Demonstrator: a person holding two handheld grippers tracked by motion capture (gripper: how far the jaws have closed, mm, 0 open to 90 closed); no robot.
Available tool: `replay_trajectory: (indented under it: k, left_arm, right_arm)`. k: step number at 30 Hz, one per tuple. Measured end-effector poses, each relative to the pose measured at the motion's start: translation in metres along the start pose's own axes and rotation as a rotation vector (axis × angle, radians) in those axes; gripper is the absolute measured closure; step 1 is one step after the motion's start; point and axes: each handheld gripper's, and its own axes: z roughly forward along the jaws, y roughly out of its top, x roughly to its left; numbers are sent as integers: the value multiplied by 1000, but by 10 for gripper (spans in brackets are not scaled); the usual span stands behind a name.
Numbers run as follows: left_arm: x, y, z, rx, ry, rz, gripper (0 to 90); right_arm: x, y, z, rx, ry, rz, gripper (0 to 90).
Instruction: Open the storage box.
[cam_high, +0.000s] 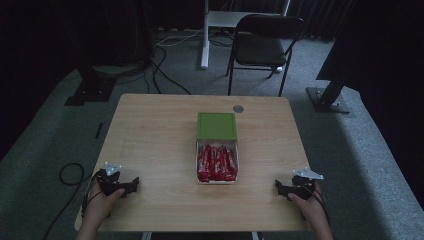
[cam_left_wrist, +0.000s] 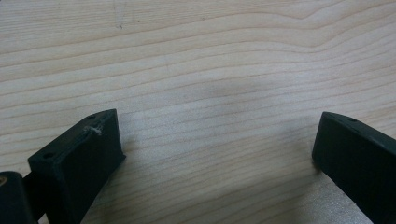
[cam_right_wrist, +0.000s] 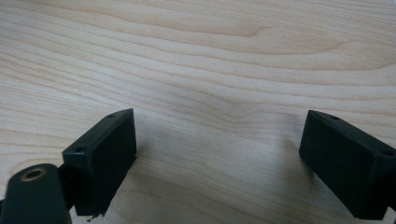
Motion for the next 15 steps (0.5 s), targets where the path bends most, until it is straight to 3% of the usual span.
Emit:
replay_trajectory:
  k: [4,15]
  left_arm:
    - [-1,1,1,0,9,-9,21]
    - [-2,2,2,3,23,-23,14]
  right_arm:
    - [0,0,0,0,8,-1,103]
    - [4,-1,-1,2,64,-65,103]
